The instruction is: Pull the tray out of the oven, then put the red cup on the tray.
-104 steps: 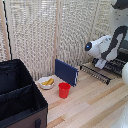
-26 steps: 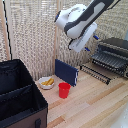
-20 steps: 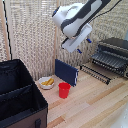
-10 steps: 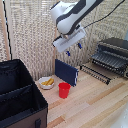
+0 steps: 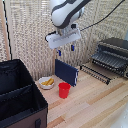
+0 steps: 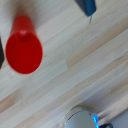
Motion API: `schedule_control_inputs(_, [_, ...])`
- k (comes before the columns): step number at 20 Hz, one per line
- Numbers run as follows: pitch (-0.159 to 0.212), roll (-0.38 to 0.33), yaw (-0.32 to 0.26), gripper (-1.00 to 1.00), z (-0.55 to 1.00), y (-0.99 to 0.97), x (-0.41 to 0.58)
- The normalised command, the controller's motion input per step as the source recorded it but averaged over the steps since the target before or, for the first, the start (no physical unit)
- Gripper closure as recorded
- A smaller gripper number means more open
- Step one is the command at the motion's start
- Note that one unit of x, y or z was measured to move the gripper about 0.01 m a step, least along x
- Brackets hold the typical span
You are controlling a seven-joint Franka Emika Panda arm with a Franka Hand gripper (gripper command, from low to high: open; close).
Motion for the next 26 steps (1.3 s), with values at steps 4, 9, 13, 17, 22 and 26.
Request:
schedule_control_inputs(4, [-0.021,0.135,0.0,-1.0,0.0,0.15,-0.409])
schedule_control_inputs(9, [0.015,0.032,0.039,-1.0,-0.01,0.02,-0.379])
schedule_control_inputs(13, [0.025,0.036,0.076,-1.0,-0.12,-0.05,-0.36])
schedule_control_inputs(17, [0.001,0.068,0.12,-1.0,-0.29,-0.17,-0.342])
schedule_control_inputs(22, [0.0,0.072,0.128,-1.0,-0.35,-0.13,-0.314])
schedule_control_inputs(26, [-0.028,0.066,0.129,-1.0,-0.37,0.0,-0.311])
